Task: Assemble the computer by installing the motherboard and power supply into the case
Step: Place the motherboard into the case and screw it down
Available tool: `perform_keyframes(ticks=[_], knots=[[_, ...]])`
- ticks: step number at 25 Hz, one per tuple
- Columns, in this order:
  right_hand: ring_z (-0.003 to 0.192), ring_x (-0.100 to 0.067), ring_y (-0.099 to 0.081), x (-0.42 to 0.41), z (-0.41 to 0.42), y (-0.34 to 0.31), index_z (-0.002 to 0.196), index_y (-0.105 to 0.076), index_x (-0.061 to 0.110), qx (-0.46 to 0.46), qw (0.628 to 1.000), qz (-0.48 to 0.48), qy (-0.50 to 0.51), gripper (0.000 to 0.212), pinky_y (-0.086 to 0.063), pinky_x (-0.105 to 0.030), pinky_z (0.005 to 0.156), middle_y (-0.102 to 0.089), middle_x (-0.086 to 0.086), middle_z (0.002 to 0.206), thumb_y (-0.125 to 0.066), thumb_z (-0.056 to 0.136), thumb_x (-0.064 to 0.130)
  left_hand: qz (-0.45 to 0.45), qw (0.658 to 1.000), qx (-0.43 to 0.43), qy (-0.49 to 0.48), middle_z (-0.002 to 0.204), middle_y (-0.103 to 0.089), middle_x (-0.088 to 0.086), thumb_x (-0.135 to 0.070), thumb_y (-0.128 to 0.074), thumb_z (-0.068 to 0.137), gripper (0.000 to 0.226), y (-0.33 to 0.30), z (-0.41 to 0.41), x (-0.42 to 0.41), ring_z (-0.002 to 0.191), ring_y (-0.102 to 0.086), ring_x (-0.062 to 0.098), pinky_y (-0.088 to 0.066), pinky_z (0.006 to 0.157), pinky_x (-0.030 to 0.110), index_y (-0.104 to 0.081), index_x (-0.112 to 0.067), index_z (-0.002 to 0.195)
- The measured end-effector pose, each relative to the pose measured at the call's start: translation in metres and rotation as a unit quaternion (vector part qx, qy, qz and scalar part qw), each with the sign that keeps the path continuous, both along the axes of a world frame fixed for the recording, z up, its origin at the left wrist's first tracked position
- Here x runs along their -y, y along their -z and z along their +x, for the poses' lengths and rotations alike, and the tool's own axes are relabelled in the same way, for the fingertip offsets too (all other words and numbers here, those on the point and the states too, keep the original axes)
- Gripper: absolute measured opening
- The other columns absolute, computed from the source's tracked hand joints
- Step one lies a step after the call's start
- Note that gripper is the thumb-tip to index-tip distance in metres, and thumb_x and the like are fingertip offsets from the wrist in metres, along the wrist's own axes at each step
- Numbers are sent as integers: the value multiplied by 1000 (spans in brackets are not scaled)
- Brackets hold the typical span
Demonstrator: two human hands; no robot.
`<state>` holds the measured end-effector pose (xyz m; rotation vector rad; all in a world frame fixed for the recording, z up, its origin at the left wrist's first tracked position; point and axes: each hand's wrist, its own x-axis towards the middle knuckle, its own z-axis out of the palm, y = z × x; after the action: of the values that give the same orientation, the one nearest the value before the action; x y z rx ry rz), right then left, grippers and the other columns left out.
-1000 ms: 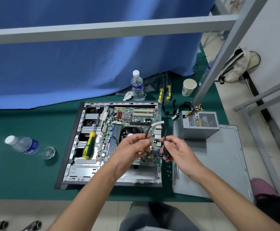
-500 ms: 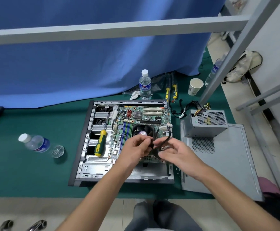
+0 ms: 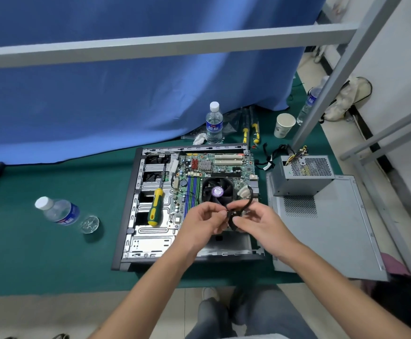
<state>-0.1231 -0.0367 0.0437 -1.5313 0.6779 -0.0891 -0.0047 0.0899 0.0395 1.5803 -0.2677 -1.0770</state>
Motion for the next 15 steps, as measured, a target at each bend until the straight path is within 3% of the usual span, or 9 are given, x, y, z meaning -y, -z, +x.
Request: perform_keyframes(ticks=[2,4,6,8,11,13,15], knots=[[83,-2,-68,-6,-1,2,110,-71,25,-8,1000,0,8,31,-53,-20,82,-74,16,87,-71,87,4,22,997,66,15,72,-63,6,-10,-65,94,3,1,-1,-6,70,-60,19,-52,73,30,-62,-8,95],[87,-8,-71,-10,1,5,110,-71,24,-10,999,1,38,30,-56,-26,86,-76,9,92,-73,85,6,36,991,124,34,85,-67,2,-17,-69,92,10,2,0,-13,78,-64,18,-52,76,30,-60,-16,96],[92,-16,-72,-11,4,6,112,-70,20,-3,998,16,64,29,-57,-33,87,-76,0,96,-75,85,9,10,989,122,82,97,-69,-8,-26,-74,88,20,0,2,-17,91,-67,13,-54,83,28,-60,-24,102],[89,-19,-73,-10,7,6,115,-69,15,3,997,34,64,28,-59,-31,81,-76,-5,94,-73,88,11,-10,980,139,145,103,-69,-12,-28,-77,84,31,-1,-2,-18,100,-66,7,-53,89,26,-59,-28,109],[75,-15,-72,-4,9,4,119,-69,14,-15,997,48,50,26,-57,-24,70,-75,-6,82,-62,94,7,3,974,198,108,97,-69,-12,-19,-70,91,21,-1,-5,-11,96,-65,9,-53,86,23,-60,-28,107],[74,-8,-70,6,7,3,117,-70,24,-51,996,-51,43,29,-56,-22,69,-73,3,82,-59,94,9,6,980,187,69,95,-70,-9,-15,-62,96,15,-5,1,-6,92,-67,12,-53,83,23,-62,-26,106],[75,4,-64,15,2,3,109,-68,34,-84,977,-191,33,21,-51,-12,66,-69,13,86,-62,95,20,3,993,115,28,94,-72,-3,-13,-58,98,12,-6,10,-2,87,-70,15,-54,76,23,-64,-20,107]])
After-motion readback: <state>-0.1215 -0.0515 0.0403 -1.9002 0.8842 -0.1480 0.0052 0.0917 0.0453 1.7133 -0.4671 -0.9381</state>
